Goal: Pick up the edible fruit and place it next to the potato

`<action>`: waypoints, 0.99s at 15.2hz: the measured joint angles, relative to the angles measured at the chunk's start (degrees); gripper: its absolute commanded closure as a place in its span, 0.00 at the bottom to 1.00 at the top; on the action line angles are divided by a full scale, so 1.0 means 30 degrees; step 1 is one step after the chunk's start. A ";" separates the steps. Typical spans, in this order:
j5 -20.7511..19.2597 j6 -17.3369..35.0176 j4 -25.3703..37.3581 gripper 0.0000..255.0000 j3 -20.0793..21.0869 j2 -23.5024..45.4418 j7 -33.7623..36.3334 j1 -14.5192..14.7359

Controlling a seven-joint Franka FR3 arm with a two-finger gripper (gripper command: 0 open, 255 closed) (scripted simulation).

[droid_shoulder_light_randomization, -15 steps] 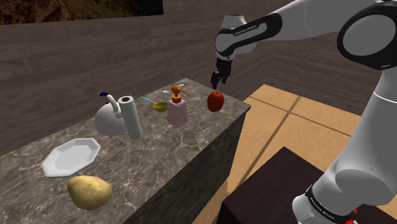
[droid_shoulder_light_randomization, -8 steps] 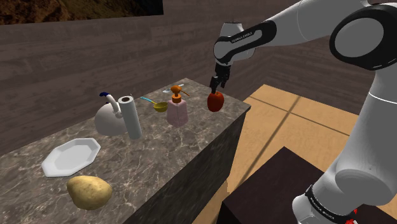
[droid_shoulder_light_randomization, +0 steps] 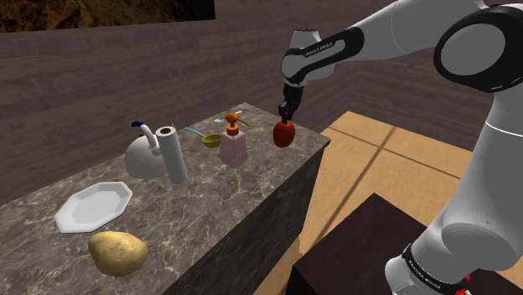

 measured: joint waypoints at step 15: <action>-0.0118 -0.1451 0.0916 1.00 -0.0023 -0.0547 0.0108 0.0023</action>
